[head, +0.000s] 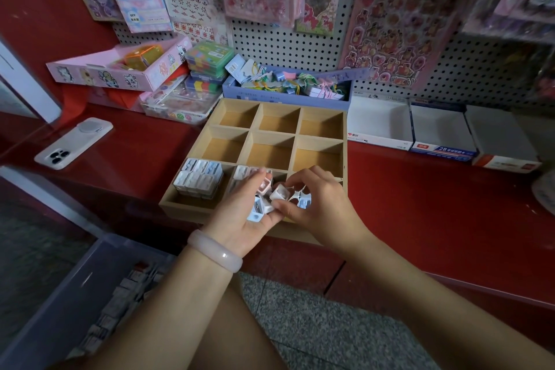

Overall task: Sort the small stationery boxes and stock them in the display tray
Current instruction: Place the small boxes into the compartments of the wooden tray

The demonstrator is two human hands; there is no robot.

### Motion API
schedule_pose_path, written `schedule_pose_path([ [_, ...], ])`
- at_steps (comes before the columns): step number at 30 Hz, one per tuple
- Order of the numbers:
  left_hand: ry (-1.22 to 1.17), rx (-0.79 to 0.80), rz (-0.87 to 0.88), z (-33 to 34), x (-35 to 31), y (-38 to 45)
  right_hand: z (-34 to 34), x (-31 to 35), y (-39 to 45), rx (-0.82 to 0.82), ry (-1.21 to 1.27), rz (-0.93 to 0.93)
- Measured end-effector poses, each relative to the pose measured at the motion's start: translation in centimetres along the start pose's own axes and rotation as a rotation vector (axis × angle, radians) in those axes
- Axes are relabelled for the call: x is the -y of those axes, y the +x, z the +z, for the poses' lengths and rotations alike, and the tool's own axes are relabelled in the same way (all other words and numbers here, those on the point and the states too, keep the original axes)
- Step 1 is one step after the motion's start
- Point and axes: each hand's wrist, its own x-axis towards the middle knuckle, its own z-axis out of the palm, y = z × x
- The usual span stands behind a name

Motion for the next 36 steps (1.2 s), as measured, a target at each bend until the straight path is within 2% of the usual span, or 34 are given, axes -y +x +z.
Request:
schedule_pose_path([
  [3, -0.018, 0.002, 0.015, 0.1, 0.1, 0.0, -0.2, -0.1, 0.1, 0.039, 0.025, 0.047],
  [7, -0.013, 0.004, 0.025, 0.2, 0.1, -0.1, -0.7, 0.0, 0.4, 0.141, 0.285, 0.163],
  [9, 0.005, 0.016, 0.028, 0.0, 0.0, 0.0, -1.0, -0.6, 0.7, 0.110, 0.338, 0.191],
  [11, 0.038, -0.026, 0.038, -0.3, -0.3, 0.0, -1.4, -1.8, 1.1, 0.095, 0.124, 0.174],
  [14, 0.035, -0.087, 0.058, -0.8, -0.7, -0.1, -1.4, -2.6, 1.1, 0.257, -0.339, 0.086],
  [16, 0.020, -0.101, 0.064, -1.0, -0.8, -0.2, -0.9, -2.7, 1.0, 0.313, -0.460, 0.023],
  [36, 0.024, -0.077, 0.061, -1.3, -0.6, -0.4, 1.0, -3.2, 1.9, 0.276, -0.590, -0.061],
])
